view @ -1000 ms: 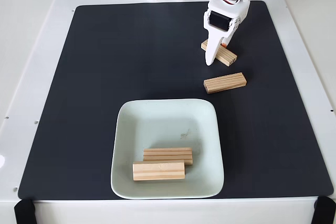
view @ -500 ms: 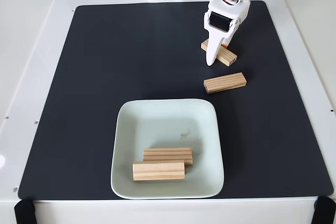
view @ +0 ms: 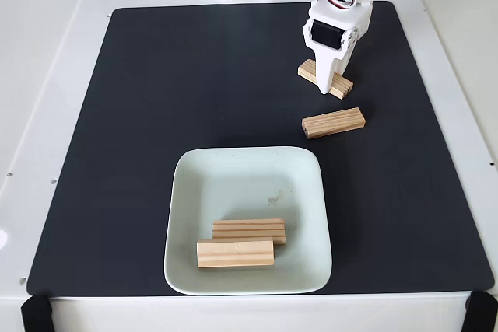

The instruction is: Pick up the wooden block and place them on the plate.

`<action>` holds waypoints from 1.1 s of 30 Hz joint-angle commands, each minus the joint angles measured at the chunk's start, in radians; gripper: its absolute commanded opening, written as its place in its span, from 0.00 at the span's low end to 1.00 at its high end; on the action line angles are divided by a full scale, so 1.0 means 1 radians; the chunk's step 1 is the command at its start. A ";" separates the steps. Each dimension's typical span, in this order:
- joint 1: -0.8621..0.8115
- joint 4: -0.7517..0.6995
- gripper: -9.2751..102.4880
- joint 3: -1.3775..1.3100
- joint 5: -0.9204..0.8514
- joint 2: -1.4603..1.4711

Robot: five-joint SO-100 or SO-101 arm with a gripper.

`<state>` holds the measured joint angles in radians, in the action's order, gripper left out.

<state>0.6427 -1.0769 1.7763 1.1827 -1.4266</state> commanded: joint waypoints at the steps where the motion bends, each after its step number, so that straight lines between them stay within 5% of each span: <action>1: 0.014 0.003 0.08 -0.002 -0.006 -0.025; 8: 0.003 -0.009 0.08 0.063 -0.048 -0.213; 15: -0.087 -0.009 0.08 0.149 -0.350 -0.434; 27: -0.383 0.012 0.08 0.035 -1.167 -0.456; 33: -0.430 0.121 0.08 -0.104 -1.244 -0.351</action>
<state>0.2286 -1.0032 1.7733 -0.0383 -1.7948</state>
